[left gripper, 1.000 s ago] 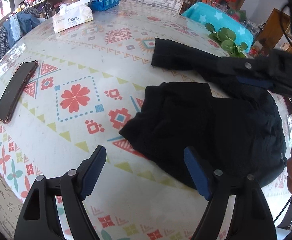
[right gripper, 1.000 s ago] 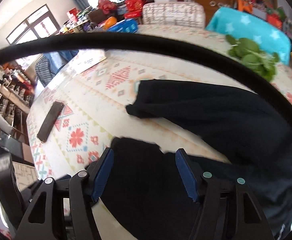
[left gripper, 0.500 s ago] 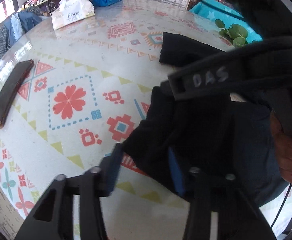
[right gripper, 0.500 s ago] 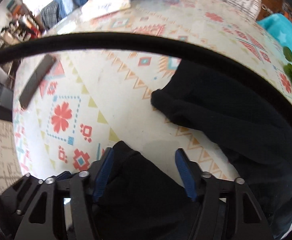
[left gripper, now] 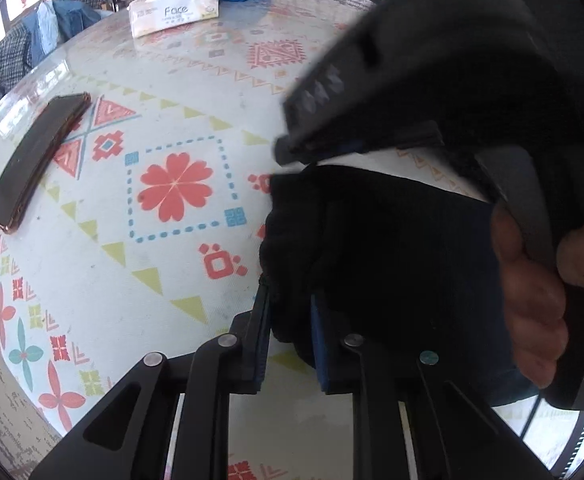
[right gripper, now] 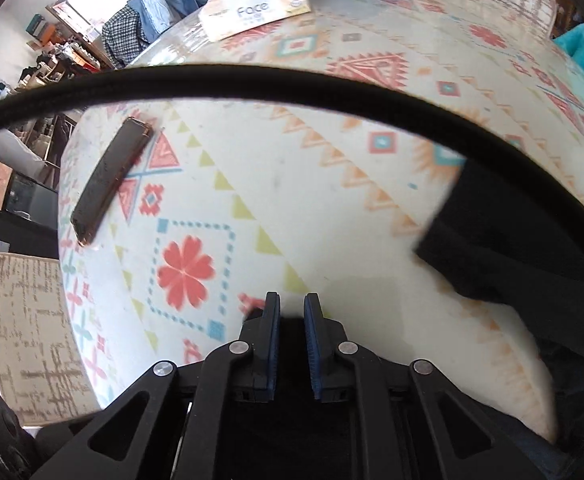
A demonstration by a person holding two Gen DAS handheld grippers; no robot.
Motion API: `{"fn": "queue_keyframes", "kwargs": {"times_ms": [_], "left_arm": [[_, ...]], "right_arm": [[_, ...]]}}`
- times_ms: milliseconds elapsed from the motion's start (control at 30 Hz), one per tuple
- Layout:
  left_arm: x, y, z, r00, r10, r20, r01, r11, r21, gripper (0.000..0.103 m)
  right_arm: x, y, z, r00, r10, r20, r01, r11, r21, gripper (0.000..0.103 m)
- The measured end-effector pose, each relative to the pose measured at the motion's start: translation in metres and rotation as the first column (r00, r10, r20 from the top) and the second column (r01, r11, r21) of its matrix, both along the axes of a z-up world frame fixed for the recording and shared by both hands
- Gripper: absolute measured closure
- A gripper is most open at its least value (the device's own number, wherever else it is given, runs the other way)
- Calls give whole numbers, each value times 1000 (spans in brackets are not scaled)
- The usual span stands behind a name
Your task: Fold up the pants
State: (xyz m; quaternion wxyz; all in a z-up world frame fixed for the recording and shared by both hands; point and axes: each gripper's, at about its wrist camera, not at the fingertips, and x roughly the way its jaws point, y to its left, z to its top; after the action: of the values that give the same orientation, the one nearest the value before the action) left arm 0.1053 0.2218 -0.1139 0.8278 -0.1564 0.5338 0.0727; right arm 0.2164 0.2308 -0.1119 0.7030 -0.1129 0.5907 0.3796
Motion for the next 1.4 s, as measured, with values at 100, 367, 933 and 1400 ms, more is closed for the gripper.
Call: {"fn": "queue_keyframes", "kwargs": {"times_ms": [100, 367, 933, 1400], "left_arm": [[-2, 0, 5, 1000, -7, 0, 7, 1000, 22, 76], [-17, 23, 45, 998, -19, 65, 16, 999, 44, 57], [-8, -117, 57, 944, -327, 52, 327, 945, 0, 55], [-46, -158, 74, 953, -297, 61, 292, 953, 81, 52]], "right_arm": [[-7, 18, -5, 1000, 12, -12, -12, 999, 34, 90], [-8, -47, 58, 979, -162, 123, 147, 981, 129, 45], [-137, -524, 30, 282, -942, 184, 959, 278, -47, 42], [-137, -530, -5, 300, -952, 64, 950, 304, 70, 90]]}}
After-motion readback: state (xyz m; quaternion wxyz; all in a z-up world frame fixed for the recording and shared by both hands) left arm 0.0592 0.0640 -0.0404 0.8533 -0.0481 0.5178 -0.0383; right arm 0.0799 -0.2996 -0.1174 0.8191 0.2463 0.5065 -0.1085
